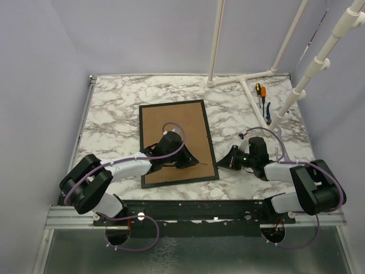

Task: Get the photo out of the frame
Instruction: Release the photo frame item from the photo frame.

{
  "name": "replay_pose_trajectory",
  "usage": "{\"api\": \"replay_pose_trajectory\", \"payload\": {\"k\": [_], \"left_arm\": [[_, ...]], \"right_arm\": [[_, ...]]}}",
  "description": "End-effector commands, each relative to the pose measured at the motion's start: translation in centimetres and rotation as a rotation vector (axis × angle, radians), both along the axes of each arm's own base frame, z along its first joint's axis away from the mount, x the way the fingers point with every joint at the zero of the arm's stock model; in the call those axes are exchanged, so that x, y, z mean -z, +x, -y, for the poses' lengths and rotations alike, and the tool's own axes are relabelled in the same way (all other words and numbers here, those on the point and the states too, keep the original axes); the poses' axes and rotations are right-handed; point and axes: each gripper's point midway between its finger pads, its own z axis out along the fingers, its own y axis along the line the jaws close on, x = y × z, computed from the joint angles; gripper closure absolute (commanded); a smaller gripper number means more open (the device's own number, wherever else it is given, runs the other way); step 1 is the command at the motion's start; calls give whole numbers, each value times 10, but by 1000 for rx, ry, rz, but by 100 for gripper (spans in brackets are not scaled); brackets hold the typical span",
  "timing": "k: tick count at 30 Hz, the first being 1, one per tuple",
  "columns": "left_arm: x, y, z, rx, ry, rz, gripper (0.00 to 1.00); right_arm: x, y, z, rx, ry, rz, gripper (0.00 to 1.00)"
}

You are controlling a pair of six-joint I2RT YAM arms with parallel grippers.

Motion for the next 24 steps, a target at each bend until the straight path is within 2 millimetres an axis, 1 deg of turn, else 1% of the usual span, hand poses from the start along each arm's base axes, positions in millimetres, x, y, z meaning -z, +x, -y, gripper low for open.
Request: {"api": "replay_pose_trajectory", "payload": {"k": [1, 5, 12, 24], "left_arm": [[-1, -2, 10, 57, -17, 0, 100], [0, -4, 14, 72, -30, -5, 100], [4, -2, 16, 67, -33, -4, 100], [4, -2, 21, 77, -61, -14, 100]], "right_arm": [[-1, -3, -3, -29, 18, 15, 94], [-1, -4, -3, -32, 21, 12, 94], [-2, -4, -4, -38, 26, 10, 94], [-1, -5, -4, -41, 24, 10, 94]]}}
